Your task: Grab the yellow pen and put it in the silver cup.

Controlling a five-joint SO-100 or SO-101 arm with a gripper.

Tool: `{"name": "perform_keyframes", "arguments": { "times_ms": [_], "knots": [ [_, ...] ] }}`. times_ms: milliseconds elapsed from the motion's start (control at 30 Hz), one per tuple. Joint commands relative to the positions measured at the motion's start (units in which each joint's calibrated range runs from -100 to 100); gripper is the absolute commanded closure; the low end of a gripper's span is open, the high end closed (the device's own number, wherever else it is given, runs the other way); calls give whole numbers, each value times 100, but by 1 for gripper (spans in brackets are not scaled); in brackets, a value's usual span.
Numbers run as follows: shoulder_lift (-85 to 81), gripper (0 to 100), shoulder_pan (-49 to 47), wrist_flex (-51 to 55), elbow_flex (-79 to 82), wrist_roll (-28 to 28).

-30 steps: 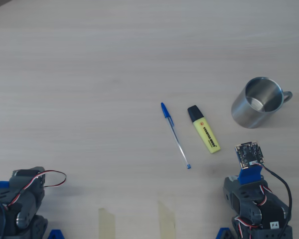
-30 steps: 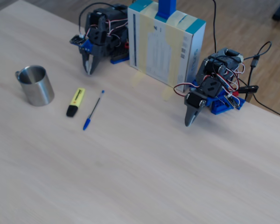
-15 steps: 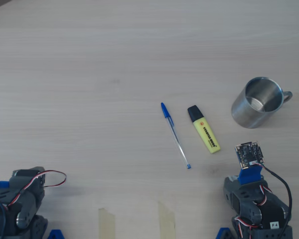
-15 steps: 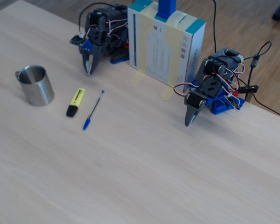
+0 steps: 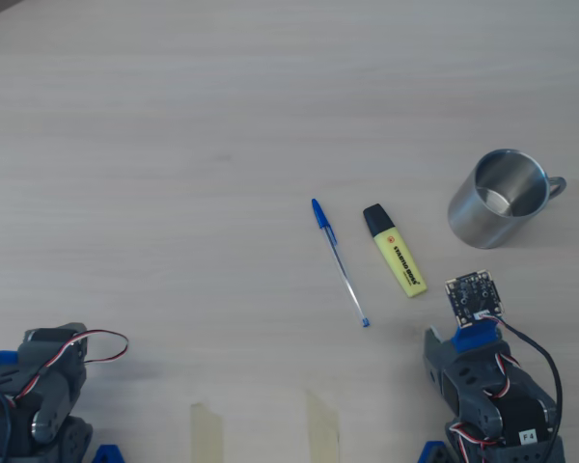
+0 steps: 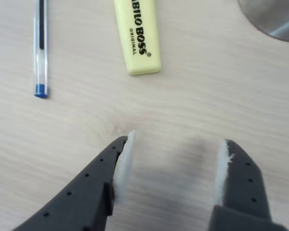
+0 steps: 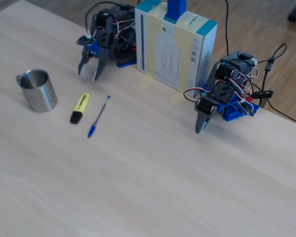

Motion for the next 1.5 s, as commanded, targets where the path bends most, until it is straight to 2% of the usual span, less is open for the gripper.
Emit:
{"name": "perform_keyframes", "arguments": {
  "times_ms": [0,100,233,833,1233,1467],
  "knots": [
    [8,64,-77,-252,-101,-144],
    [17,59,-199,-252,-101,-337],
    [283,59,-330,-416,-164,-368],
    [3416,59,-662,-2741,-1289,-357],
    [5445,59,-688,-4800,-1833,-331],
    [6276,59,-714,-5100,-2377,-321]
  ]
}}
